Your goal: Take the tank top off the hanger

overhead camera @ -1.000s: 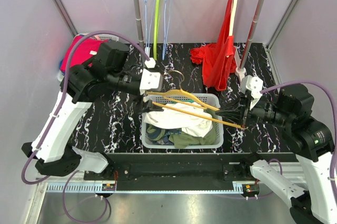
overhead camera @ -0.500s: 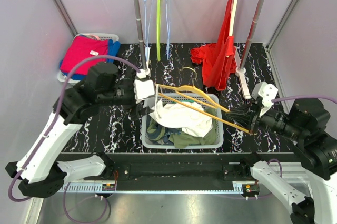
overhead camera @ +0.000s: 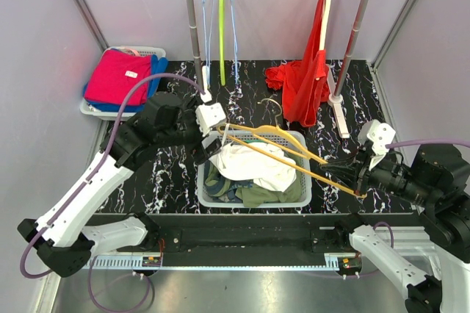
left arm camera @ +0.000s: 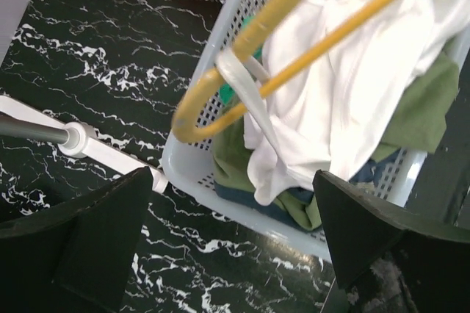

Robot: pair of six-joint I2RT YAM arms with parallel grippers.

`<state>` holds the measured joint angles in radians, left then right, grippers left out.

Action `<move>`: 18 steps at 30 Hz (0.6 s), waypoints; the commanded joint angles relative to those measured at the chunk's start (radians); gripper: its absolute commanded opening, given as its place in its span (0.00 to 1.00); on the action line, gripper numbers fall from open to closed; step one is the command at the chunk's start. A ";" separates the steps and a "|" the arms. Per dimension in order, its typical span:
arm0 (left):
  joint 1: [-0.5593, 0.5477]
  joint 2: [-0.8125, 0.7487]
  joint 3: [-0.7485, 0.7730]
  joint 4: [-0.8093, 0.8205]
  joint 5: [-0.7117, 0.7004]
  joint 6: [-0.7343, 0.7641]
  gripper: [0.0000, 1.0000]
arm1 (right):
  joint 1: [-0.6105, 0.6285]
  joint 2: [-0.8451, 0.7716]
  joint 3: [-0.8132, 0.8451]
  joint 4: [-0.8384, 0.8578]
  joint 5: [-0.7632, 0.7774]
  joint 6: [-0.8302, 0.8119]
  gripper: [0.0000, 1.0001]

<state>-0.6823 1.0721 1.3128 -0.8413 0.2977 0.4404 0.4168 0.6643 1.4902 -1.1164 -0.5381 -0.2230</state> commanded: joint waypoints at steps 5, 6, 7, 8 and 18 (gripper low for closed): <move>0.021 0.014 -0.055 0.168 0.168 -0.230 0.99 | 0.000 -0.006 0.048 0.006 0.033 0.007 0.00; 0.023 0.014 -0.063 0.174 0.176 -0.236 0.98 | 0.000 -0.009 0.050 0.001 0.036 0.002 0.00; 0.023 0.012 -0.070 0.177 0.178 -0.239 0.93 | -0.001 -0.006 0.054 0.003 0.041 0.002 0.00; 0.024 0.014 -0.086 0.182 0.176 -0.242 0.89 | -0.001 -0.006 0.054 0.001 0.043 0.001 0.00; 0.024 0.043 -0.083 0.235 0.089 -0.269 0.33 | 0.000 -0.006 0.048 0.017 0.030 0.014 0.00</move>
<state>-0.6621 1.1046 1.2091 -0.6872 0.4126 0.1921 0.4168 0.6609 1.5131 -1.1496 -0.5125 -0.2226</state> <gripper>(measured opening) 0.392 0.019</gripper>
